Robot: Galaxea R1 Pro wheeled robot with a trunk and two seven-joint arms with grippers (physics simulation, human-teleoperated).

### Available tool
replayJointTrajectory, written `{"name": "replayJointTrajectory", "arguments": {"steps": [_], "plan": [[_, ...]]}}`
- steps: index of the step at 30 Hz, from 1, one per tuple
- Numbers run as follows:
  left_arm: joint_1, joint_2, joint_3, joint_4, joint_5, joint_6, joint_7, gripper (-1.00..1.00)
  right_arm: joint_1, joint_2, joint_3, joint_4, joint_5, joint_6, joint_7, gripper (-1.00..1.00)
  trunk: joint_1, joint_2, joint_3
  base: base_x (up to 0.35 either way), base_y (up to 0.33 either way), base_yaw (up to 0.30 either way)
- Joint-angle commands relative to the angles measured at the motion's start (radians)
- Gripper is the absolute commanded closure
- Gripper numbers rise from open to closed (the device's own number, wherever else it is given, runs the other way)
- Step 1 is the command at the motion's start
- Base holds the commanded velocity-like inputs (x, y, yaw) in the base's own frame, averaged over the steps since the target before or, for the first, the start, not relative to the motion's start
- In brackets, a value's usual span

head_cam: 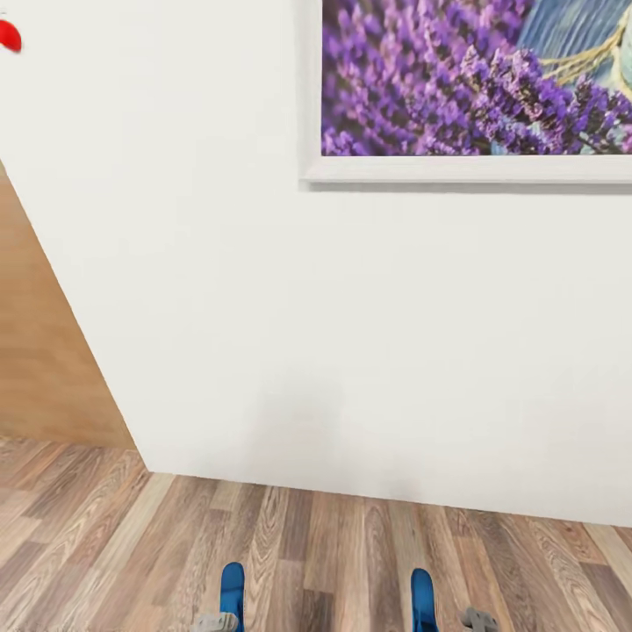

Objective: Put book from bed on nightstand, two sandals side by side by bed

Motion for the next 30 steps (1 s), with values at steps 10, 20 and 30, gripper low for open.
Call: {"name": "replayJointTrajectory", "arguments": {"steps": [10,20,30], "plan": [[-0.001,0.0,0.002,0.002,0.006,-0.001,-0.005,1.0,0.0,0.0,-0.009,-0.002,0.006,0.009,0.006,1.0,0.0,0.0,-0.001,0.296,0.0,0.27],[-0.001,0.0,0.002,0.002,0.006,-0.001,-0.005,1.0,0.0,0.0,-0.009,-0.002,0.006,0.009,0.006,1.0,0.0,0.0,-0.001,0.275,0.0,0.271],[-0.001,0.0,0.003,0.002,0.006,-0.001,-0.005,1.0,0.0,0.0,-0.009,-0.002,0.007,0.008,0.005,1.0,0.0,0.0,-0.001,0.012,0.0,0.271]]}}
